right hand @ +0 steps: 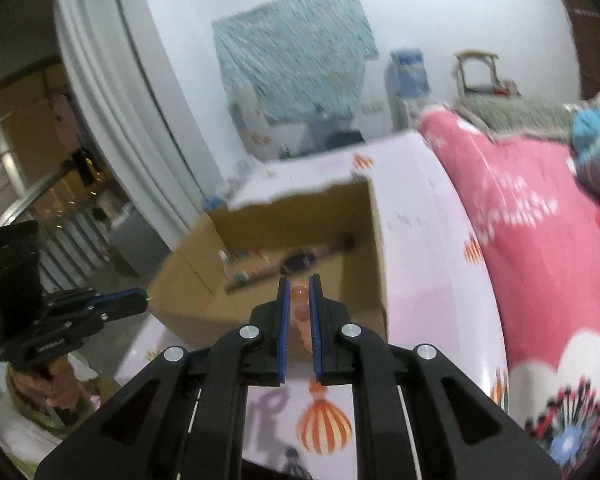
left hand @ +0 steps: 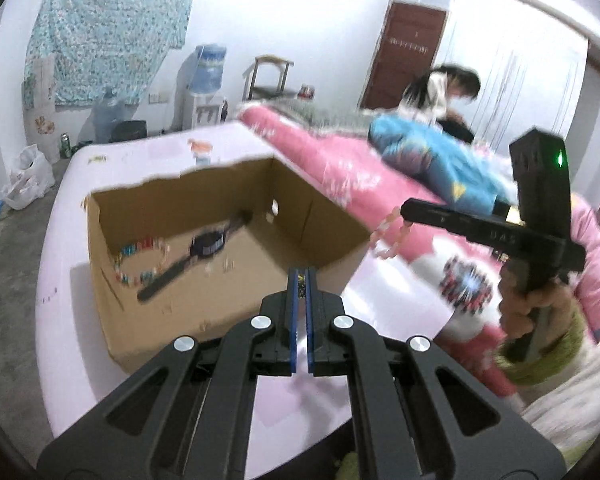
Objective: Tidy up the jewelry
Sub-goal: 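Lower the bracelet and charm into the box and open both grippers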
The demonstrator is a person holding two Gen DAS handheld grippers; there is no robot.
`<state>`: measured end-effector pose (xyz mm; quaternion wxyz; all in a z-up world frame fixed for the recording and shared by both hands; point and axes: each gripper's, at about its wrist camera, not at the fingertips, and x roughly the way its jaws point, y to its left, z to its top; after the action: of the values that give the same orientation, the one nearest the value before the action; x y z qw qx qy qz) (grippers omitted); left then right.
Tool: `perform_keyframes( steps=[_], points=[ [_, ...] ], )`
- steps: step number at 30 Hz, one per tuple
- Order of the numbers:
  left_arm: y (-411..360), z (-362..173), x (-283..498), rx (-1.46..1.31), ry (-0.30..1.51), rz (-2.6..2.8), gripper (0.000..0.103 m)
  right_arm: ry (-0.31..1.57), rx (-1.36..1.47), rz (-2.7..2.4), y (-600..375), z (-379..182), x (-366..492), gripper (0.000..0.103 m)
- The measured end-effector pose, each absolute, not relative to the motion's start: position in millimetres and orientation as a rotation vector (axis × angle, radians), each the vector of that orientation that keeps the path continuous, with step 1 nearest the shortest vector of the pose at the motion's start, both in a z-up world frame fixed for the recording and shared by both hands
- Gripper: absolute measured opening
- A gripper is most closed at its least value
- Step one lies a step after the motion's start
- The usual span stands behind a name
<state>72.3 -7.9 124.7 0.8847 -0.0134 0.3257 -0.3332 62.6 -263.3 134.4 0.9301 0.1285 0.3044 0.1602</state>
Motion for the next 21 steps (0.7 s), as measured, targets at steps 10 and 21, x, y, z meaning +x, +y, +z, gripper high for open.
perform_keyframes(
  steps=[10, 21],
  points=[
    [-3.8, 109.1, 155.0, -0.175, 0.811, -0.672, 0.002, 0.636, 0.319, 0.483, -259.1, 140.8, 127.0, 0.01],
    [-7.1, 27.9, 220.9, -0.293, 1.126, -0.606, 0.003, 0.861, 0.306, 0.53, -245.8, 90.2, 186.1, 0.01]
  ],
)
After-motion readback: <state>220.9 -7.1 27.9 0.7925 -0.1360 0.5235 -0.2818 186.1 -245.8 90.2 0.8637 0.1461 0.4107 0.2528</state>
